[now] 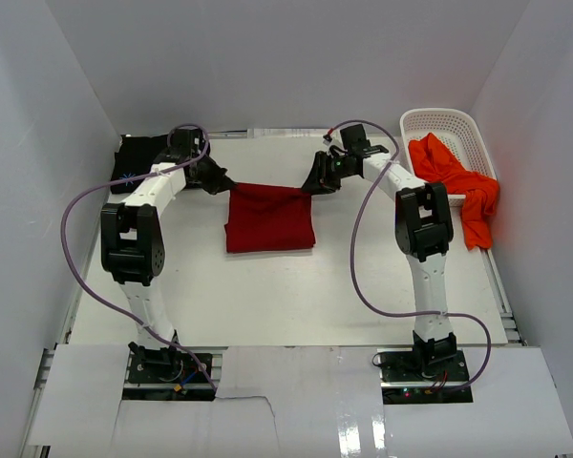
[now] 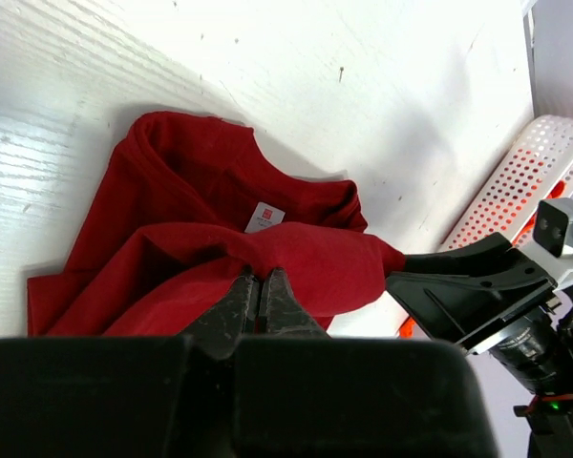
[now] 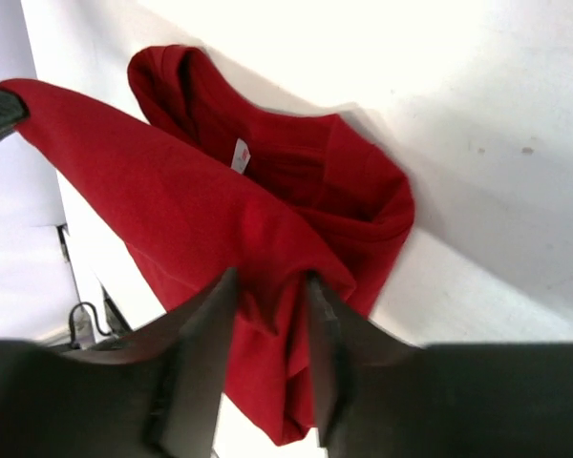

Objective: Fold and stack the t-shirts
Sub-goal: Fold the long partially folded tshirt into a neat square, then put the neatly folded tshirt into the corner of the board with the left arm

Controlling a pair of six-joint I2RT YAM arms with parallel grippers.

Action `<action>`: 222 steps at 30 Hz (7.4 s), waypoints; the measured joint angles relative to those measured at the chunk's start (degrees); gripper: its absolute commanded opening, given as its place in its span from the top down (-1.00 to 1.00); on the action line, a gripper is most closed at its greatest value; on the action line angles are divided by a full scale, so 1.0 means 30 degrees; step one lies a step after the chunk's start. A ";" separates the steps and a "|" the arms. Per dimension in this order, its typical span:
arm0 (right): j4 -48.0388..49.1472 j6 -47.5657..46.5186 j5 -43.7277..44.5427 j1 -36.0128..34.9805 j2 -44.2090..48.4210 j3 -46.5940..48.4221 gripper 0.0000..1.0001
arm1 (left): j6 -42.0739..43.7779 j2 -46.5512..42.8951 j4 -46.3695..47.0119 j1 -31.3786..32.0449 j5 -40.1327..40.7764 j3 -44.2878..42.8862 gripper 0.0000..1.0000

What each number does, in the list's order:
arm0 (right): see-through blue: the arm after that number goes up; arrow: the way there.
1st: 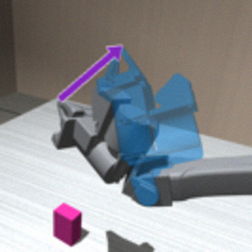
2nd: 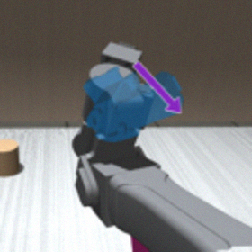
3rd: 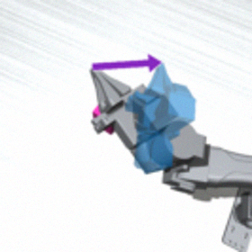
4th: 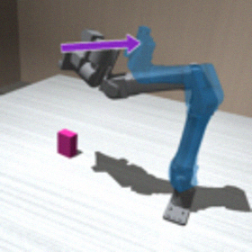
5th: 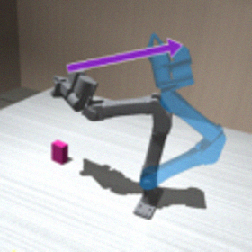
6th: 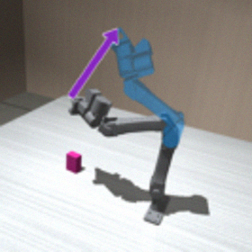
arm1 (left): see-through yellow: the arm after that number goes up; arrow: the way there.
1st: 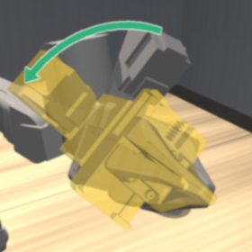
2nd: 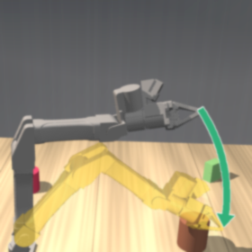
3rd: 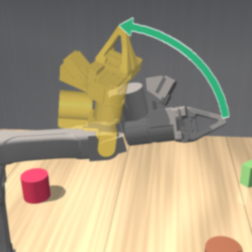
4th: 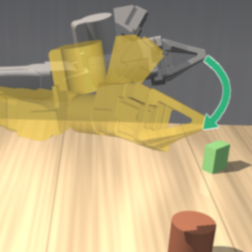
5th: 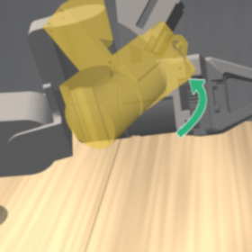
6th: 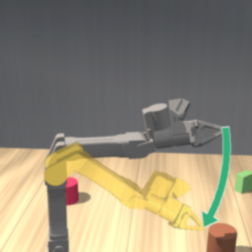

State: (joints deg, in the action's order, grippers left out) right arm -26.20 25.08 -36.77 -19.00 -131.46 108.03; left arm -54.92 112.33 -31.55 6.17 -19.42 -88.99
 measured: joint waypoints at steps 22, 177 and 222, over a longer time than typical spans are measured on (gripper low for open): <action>0.7941 0.1406 -0.0022 0.0080 0.3242 -0.4656 0.01 | -0.1231 -0.2091 0.4218 -0.0168 0.1661 0.3330 -0.78; 0.9180 0.3490 -0.6105 -0.1821 -0.8109 0.5311 0.84 | 0.3315 -0.4328 1.9424 0.7592 -0.7271 1.0863 0.98; 0.2900 -0.2433 -0.2076 -0.1202 0.9173 -0.6594 -0.43 | 0.8480 -0.4466 0.4860 0.1756 0.4342 0.9457 -0.32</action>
State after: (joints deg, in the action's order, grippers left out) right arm -17.50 17.78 -43.00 -22.61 -103.94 88.25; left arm -29.47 98.94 -16.97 11.44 -6.39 -60.62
